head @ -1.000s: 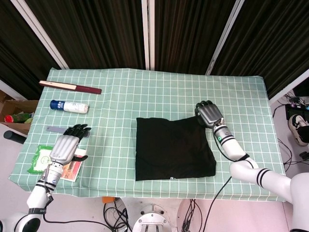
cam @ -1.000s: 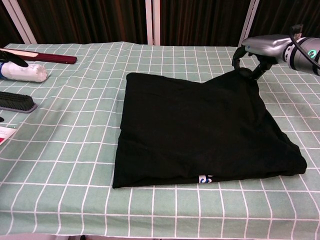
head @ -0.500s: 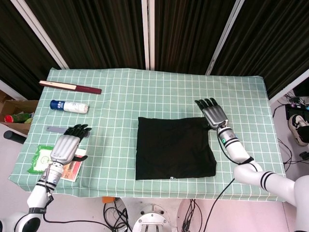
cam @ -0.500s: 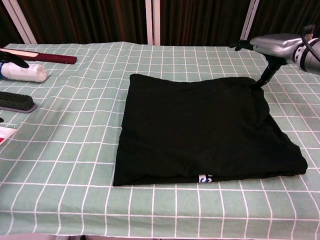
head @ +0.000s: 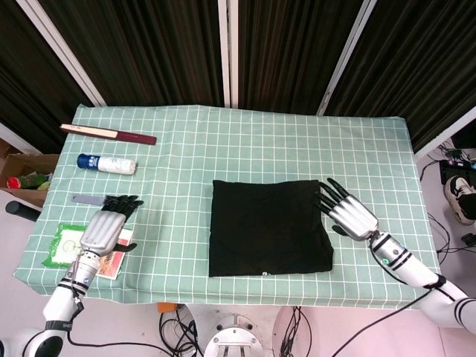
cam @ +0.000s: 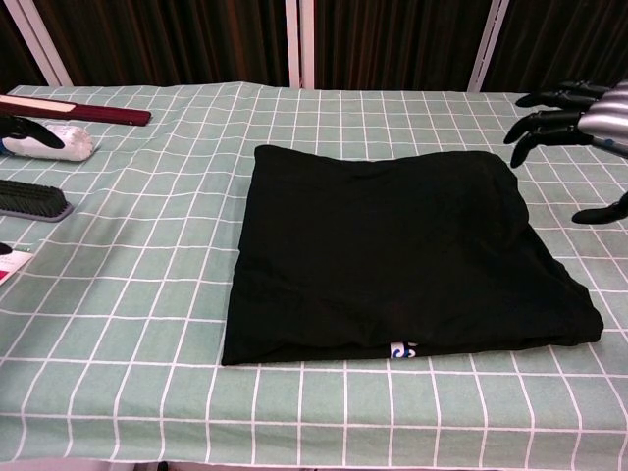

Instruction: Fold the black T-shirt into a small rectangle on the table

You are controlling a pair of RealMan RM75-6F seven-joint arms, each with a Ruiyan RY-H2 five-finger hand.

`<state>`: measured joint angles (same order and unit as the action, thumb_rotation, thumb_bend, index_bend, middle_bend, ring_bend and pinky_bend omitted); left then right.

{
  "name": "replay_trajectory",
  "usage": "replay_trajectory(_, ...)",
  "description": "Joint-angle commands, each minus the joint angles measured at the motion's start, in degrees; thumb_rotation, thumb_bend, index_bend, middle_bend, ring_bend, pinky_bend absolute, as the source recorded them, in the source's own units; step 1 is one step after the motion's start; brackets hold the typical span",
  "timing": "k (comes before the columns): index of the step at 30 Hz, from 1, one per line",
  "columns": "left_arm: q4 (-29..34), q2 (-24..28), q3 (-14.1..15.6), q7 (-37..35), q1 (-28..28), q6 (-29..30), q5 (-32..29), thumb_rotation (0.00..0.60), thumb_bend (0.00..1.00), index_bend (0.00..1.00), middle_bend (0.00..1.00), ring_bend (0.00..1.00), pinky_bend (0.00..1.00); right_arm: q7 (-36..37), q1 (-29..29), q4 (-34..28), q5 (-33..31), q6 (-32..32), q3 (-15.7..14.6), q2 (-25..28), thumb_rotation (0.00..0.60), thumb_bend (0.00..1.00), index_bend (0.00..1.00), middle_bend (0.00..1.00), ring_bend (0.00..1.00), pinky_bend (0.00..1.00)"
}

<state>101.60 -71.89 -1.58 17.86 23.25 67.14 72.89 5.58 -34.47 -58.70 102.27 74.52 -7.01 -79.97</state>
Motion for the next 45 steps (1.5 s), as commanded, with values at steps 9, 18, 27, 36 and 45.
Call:
replay_trajectory(9,1.92,0.18,-0.14,1.5,-0.03,-0.35,-1.42,0.6,0.09,0.16,0.1,0.08,0.18,9.58,3.26,29.29,9.38,11.48,-5.84,-11.98,0.6,0.09,0.31,0.19,0.02,0.02)
replay_trajectory(18,2.11,0.72,-0.38,0.69,0.11,-1.07,-1.96,0.6,0.09,0.16,0.1,0.08,0.18,12.6,2.91,39.63,10.02,13.45,-6.74,-19.38,0.6,0.07,0.31,0.19,0.02,0.0)
replay_trajectory(27,2.03,1.57,-0.73,-1.29,0.09,-1.16,-1.22,0.6,0.09,0.16,0.1,0.08,0.18,14.01,1.7,44.26,9.54,13.73,-7.19,-23.46,0.6,0.2,0.4,0.22,0.04,0.0)
replay_trajectory(36,2.1,2.29,-0.79,-1.94,0.13,-1.15,-0.38,0.6,0.09,0.16,0.1,0.08,0.18,15.85,2.77,45.36,8.09,18.21,-6.74,-23.78,0.6,0.45,0.59,0.28,0.11,0.04)
replay_trajectory(45,2.93,2.84,-0.84,-1.28,0.67,-1.72,0.0,0.6,0.09,0.16,0.1,0.08,0.18,10.95,3.88,43.35,8.41,26.0,-7.39,-15.7,0.6,0.46,0.59,0.29,0.11,0.04)
